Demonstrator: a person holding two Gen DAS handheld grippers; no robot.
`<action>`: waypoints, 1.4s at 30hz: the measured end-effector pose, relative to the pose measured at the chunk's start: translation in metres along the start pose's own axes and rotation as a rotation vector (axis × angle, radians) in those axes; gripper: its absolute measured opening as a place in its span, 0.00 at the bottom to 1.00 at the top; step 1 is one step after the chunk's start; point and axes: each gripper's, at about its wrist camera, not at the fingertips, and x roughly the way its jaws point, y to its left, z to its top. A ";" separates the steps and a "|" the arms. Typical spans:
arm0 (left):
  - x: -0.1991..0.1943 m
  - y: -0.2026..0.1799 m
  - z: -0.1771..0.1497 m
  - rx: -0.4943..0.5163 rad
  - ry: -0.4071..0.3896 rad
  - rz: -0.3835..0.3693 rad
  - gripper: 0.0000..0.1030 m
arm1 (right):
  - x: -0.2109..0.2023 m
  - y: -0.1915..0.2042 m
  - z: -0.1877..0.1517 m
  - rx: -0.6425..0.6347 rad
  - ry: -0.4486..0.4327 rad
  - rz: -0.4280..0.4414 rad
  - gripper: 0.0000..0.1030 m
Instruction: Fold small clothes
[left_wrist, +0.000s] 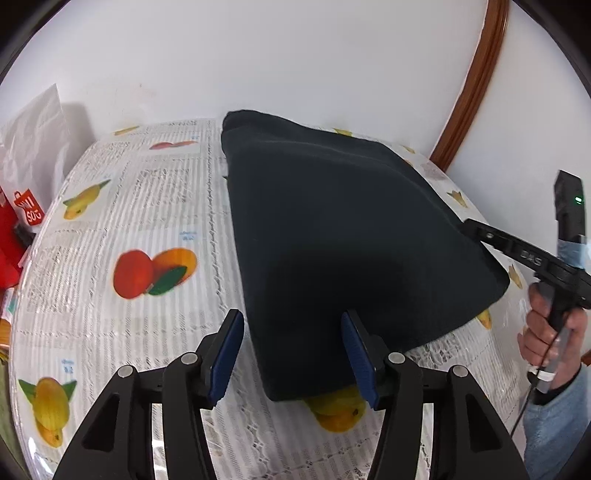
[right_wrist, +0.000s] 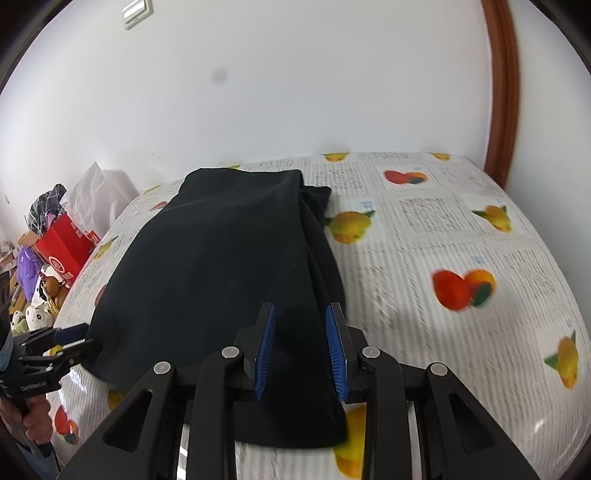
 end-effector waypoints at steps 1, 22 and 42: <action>0.000 0.001 0.002 0.003 -0.004 0.004 0.51 | 0.006 0.001 0.004 0.003 0.005 -0.001 0.28; 0.017 0.000 0.013 0.010 -0.006 0.002 0.56 | 0.021 -0.024 0.012 0.150 -0.039 0.043 0.07; -0.015 -0.013 -0.013 -0.017 -0.008 0.064 0.54 | -0.034 -0.013 -0.036 0.038 -0.001 -0.063 0.11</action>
